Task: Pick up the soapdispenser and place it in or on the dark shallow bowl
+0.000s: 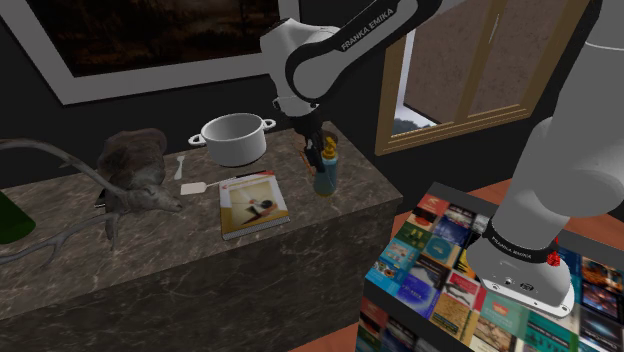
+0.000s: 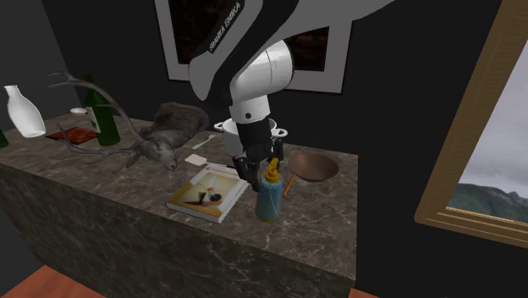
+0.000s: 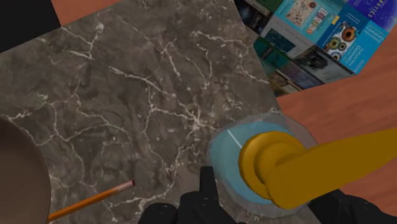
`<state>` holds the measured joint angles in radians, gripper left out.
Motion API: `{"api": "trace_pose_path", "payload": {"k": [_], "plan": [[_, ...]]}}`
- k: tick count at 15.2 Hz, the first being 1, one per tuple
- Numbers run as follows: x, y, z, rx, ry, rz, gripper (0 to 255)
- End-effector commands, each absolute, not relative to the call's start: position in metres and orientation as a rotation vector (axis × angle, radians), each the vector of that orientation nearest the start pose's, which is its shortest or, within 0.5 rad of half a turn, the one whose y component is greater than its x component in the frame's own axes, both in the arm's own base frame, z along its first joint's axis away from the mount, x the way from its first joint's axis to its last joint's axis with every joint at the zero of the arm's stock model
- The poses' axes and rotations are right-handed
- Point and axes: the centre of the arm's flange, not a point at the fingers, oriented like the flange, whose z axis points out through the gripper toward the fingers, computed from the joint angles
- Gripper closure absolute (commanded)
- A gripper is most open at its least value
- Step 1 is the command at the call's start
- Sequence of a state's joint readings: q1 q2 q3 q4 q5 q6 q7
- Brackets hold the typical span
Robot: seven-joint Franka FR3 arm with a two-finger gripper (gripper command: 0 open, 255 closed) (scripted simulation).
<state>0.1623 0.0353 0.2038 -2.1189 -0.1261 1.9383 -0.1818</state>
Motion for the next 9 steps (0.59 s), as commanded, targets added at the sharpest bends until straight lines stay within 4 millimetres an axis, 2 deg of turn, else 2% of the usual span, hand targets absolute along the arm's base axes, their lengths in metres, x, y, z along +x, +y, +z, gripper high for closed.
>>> {"api": "trace_pose_path", "payload": {"k": [1,9], "plan": [[0.491,0.179,0.390,-3.101,-0.970,0.334,255],[0.491,0.179,0.433,-3.101,-0.970,0.334,255]]}}
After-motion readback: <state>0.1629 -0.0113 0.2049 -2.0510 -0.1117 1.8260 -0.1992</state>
